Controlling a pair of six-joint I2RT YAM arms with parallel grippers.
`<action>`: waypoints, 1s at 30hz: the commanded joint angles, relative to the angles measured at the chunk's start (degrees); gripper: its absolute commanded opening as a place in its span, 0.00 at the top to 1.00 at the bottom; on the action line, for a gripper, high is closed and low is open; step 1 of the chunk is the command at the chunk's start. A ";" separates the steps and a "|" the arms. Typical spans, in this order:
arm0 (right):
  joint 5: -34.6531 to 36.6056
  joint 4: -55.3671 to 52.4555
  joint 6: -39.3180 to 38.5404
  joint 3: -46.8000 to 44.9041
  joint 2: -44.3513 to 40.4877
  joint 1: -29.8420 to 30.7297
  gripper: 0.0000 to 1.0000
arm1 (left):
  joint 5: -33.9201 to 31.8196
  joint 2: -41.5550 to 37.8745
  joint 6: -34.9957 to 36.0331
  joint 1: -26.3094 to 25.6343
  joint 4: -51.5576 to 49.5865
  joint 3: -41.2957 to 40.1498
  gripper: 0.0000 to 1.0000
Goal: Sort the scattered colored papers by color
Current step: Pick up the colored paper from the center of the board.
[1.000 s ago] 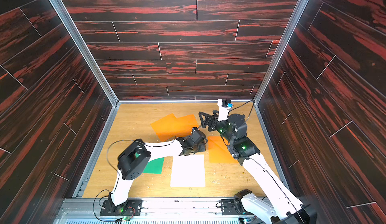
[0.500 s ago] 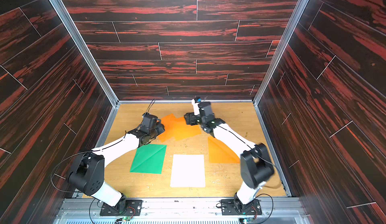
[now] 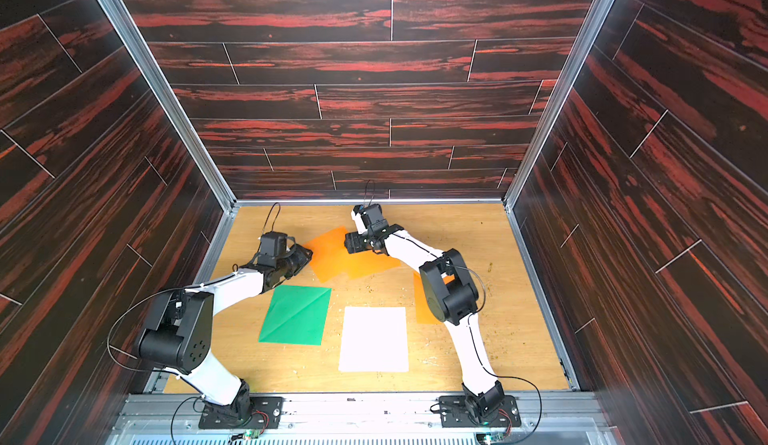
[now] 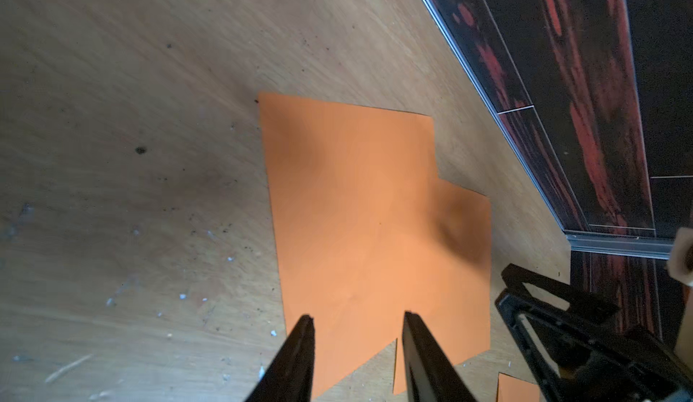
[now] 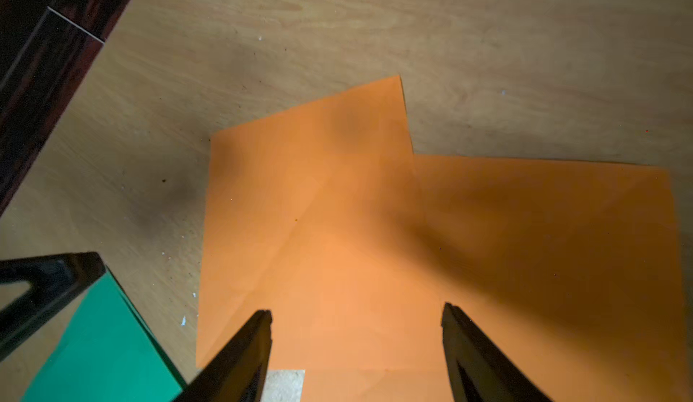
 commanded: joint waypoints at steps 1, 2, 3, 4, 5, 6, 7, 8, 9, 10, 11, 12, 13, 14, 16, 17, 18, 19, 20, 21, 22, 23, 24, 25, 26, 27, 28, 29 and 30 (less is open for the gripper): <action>-2.07 -3.30 -1.22 2.08 2.39 0.76 0.24 | 3.61 0.56 -0.75 1.68 4.72 -1.84 0.57; -2.39 -3.53 -1.27 2.64 3.07 0.85 0.24 | 3.77 0.89 -0.79 2.02 5.23 -2.19 0.57; -2.40 -3.92 -1.32 3.42 3.91 0.94 0.23 | 4.12 1.15 -0.96 2.34 6.09 -2.62 0.57; -2.59 -4.65 -1.45 4.47 4.99 1.11 0.23 | 4.80 1.66 -1.01 2.83 7.06 -2.91 0.57; -2.56 -5.31 -1.67 5.35 5.67 1.20 0.23 | 5.39 1.95 -1.19 3.19 7.86 -3.16 0.57; -2.39 -6.06 -1.82 6.40 6.57 1.29 0.23 | 5.57 2.25 -1.42 3.49 8.65 -3.56 0.57; -2.40 -6.63 -2.03 7.18 7.35 1.38 0.23 | 5.97 2.51 -1.53 3.84 9.77 -3.80 0.57; -2.32 -6.77 -2.10 7.47 7.78 1.47 0.23 | 6.10 2.62 -1.54 4.08 10.24 -3.92 0.57; -2.29 -6.62 -2.10 7.57 8.10 1.47 0.22 | 6.22 2.84 -1.46 4.22 10.37 -3.93 0.57; -2.12 -6.65 -2.15 7.77 8.38 1.47 0.22 | 6.25 3.11 -1.14 4.43 10.10 -3.69 0.57; -1.94 -6.91 -2.15 8.02 8.72 1.47 0.22 | 6.41 3.40 -0.89 4.47 9.89 -3.45 0.57; -1.87 -7.19 -2.10 8.31 9.06 1.47 0.22 | 6.65 3.94 -0.49 4.53 9.57 -2.96 0.57; -1.83 -7.41 -2.24 8.58 9.46 1.47 0.22 | 6.84 5.06 -0.22 4.64 8.92 -2.42 0.57; -1.81 -7.60 -2.33 8.75 9.71 1.48 0.22 | 7.01 5.98 0.14 4.67 8.34 -2.13 0.57; -1.75 -8.13 -2.47 8.95 10.35 1.49 0.21 | 7.34 7.17 0.35 4.84 8.22 -1.83 0.57; -1.74 -8.22 -2.53 8.90 10.43 1.47 0.21 | 7.27 7.67 0.40 4.84 8.08 -1.73 0.57; -1.70 -8.33 -2.59 8.84 10.46 1.49 0.21 | 7.49 8.19 0.48 4.84 7.93 -1.48 0.56; -1.52 -8.44 -2.69 8.73 10.47 1.47 0.22 | 7.45 8.81 0.59 4.93 7.53 -1.25 0.56; -1.40 -8.52 -2.76 8.71 10.50 1.54 0.22 | 7.36 9.18 0.74 5.01 7.20 -1.19 0.56; -1.26 -8.68 -2.88 8.67 10.46 1.56 0.21 | 7.42 9.69 0.92 5.02 7.02 -0.90 0.56; -1.12 -8.87 -2.99 8.59 10.48 1.53 0.21 | 7.71 10.28 1.30 5.10 7.12 -0.61 0.56; -1.10 -8.96 -3.04 8.60 10.46 1.50 0.21 | 8.04 10.86 1.51 5.10 7.06 -0.15 0.56; -1.04 -9.09 -3.20 8.56 10.39 1.54 0.21 | 8.60 11.76 1.77 5.10 6.99 0.52 0.56; -1.01 -9.14 -3.30 8.48 10.37 1.60 0.21 | 9.31 12.63 1.86 5.10 6.97 1.18 0.56; -0.98 -9.15 -3.39 8.29 10.26 1.56 0.21 | 9.87 13.31 2.04 5.10 6.99 1.83 0.56; -0.76 -9.15 -3.53 8.20 10.20 1.56 0.21 | 10.40 13.92 2.06 5.10 7.12 2.27 0.56; -0.67 -9.17 -3.63 8.10 10.13 1.54 0.21 | 10.73 14.63 2.11 5.10 7.12 2.92 0.56; -0.65 -9.14 -3.72 7.99 10.08 1.55 0.21 | 11.03 15.20 2.15 5.10 7.12 3.39 0.56; -0.60 -9.16 -3.81 7.96 10.21 1.59 0.21 | 11.29 15.94 2.23 5.10 6.88 4.13 0.56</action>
